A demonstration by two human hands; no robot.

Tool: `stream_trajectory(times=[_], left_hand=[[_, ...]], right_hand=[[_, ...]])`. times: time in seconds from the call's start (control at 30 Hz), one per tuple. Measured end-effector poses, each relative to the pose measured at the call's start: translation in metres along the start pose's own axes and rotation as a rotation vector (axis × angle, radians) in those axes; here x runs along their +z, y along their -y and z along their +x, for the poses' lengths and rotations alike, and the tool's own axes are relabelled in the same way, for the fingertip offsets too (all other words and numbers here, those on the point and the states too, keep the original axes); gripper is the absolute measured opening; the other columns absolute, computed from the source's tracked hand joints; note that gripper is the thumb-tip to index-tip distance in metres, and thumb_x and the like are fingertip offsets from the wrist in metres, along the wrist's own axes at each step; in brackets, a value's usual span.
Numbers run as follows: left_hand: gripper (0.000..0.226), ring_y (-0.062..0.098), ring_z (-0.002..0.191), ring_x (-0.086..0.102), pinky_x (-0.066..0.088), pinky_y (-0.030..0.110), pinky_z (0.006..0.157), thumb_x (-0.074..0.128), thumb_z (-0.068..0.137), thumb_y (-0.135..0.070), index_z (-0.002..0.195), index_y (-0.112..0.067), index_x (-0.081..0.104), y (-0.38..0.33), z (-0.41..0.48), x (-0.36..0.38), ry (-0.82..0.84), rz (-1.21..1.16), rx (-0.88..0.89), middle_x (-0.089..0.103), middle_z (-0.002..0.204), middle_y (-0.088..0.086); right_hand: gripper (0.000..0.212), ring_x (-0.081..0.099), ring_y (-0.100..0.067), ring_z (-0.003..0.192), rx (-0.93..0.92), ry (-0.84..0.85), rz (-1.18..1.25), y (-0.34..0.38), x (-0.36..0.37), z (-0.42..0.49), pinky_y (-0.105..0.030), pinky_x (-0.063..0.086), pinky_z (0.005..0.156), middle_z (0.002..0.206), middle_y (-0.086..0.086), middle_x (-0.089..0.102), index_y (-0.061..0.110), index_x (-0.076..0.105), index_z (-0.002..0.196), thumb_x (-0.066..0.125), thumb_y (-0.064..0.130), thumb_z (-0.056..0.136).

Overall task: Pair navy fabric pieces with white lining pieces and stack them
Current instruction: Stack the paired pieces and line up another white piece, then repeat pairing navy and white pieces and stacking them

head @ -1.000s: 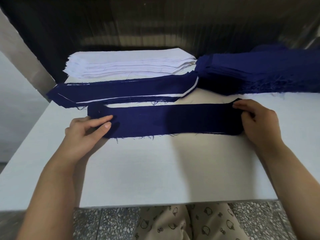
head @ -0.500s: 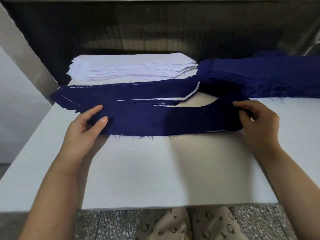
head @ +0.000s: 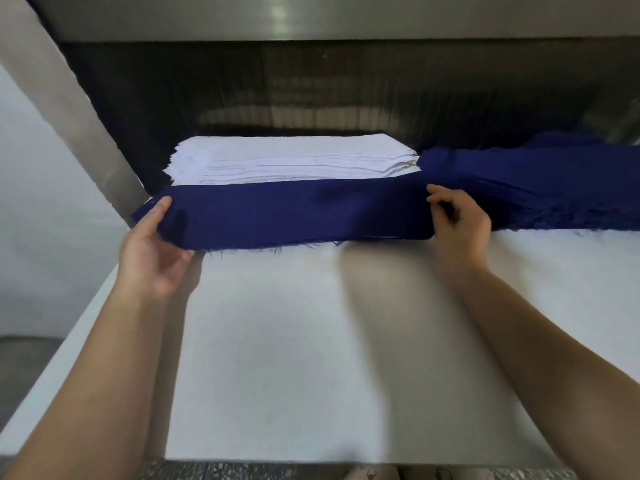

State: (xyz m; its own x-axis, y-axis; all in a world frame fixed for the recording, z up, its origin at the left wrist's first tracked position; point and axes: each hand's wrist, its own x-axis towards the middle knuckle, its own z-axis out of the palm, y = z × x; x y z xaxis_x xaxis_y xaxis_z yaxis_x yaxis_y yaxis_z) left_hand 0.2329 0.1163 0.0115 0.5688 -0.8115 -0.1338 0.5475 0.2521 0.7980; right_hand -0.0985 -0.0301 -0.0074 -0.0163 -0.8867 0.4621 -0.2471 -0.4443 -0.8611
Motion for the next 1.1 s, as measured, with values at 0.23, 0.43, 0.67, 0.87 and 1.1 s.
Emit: stream_trajectory(times=[0.23, 0.43, 0.67, 0.87, 1.1], left_hand=[[0.054, 0.016, 0.09, 0.072, 0.057, 0.032, 0.075, 0.095, 0.019, -0.029, 0.07, -0.018, 0.078, -0.018, 0.03, -0.004, -0.009, -0.032, 0.027, 0.075, 0.094, 0.0], [0.042, 0.017, 0.083, 0.071, 0.053, 0.033, 0.08, 0.086, 0.033, -0.022, 0.073, -0.016, 0.076, -0.012, 0.038, 0.0, -0.098, 0.015, -0.024, 0.074, 0.091, 0.001], [0.016, 0.023, 0.085, 0.062, 0.046, 0.033, 0.066, 0.047, 0.09, -0.011, 0.092, -0.025, 0.054, 0.0, 0.044, 0.015, -0.407, 0.171, 0.014, 0.062, 0.101, -0.001], [0.064, 0.021, 0.117, 0.057, 0.049, 0.04, 0.098, 0.061, 0.071, -0.008, 0.133, -0.019, 0.051, 0.023, 0.027, 0.039, -0.581, 0.074, 0.077, 0.053, 0.135, 0.002], [0.051, 0.019, 0.127, 0.03, 0.027, 0.018, 0.084, 0.052, 0.088, -0.007, 0.136, -0.021, 0.042, 0.067, 0.001, 0.103, -0.707, 0.438, 0.197, 0.014, 0.149, -0.003]], right_hand=[[0.024, 0.054, -0.006, 0.105, -0.021, 0.05, -0.099, -0.007, 0.038, 0.024, 0.001, 0.034, 0.09, 0.109, 0.005, 0.06, 0.009, 0.064, 0.094, 0.05, -0.01, 0.086], [0.028, 0.053, -0.008, 0.097, 0.055, 0.138, -0.238, -0.018, 0.041, 0.031, 0.009, 0.029, 0.075, 0.101, 0.006, 0.061, 0.013, 0.063, 0.092, 0.049, -0.009, 0.083], [0.028, 0.053, -0.02, 0.112, 0.043, 0.261, -0.412, -0.012, 0.036, 0.029, -0.001, 0.025, 0.081, 0.118, -0.006, 0.061, 0.004, 0.068, 0.094, 0.045, -0.008, 0.084], [0.025, 0.053, -0.018, 0.1, -0.071, 0.244, -0.559, -0.002, 0.014, 0.02, -0.019, 0.033, 0.077, 0.116, -0.005, 0.061, 0.009, 0.066, 0.1, 0.048, -0.001, 0.087], [0.024, 0.054, -0.021, 0.098, -0.162, 0.148, -0.508, 0.014, -0.021, 0.031, -0.02, 0.036, 0.081, 0.107, -0.009, 0.06, 0.007, 0.066, 0.102, 0.049, -0.002, 0.089]])
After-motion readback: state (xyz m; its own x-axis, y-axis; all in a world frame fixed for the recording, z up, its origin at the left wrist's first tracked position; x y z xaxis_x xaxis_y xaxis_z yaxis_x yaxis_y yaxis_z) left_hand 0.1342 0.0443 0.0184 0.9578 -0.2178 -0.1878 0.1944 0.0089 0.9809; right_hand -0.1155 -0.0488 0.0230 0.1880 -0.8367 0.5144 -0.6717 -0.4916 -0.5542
